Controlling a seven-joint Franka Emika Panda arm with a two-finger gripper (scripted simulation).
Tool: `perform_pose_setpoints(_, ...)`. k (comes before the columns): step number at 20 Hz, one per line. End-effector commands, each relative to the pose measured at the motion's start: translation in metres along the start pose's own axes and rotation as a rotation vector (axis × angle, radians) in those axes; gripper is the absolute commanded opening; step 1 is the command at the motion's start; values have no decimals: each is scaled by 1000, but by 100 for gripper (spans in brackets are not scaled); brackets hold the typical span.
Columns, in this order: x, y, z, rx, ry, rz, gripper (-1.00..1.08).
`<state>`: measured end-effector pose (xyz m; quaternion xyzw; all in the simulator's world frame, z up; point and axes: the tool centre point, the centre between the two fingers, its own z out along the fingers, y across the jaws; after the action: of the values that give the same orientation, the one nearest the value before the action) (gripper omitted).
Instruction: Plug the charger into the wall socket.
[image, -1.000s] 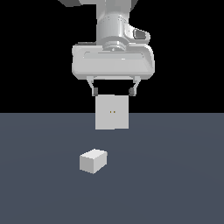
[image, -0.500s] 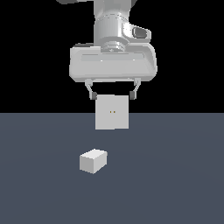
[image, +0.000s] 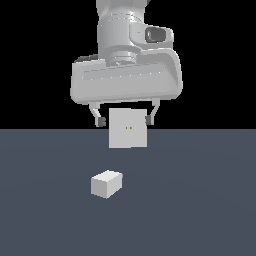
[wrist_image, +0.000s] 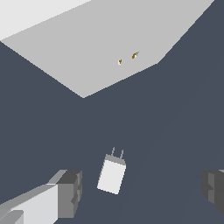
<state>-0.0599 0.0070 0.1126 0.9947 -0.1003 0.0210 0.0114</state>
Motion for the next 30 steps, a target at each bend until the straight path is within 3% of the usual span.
perform_pose_setpoints(1,-8,-2,7,-1,20,50,100)
perform_pose_setpoints(15,-37,-16,40,-8,100,253,100)
perform_pose_setpoints(30,-41,-19,52,-12,115,291,100)
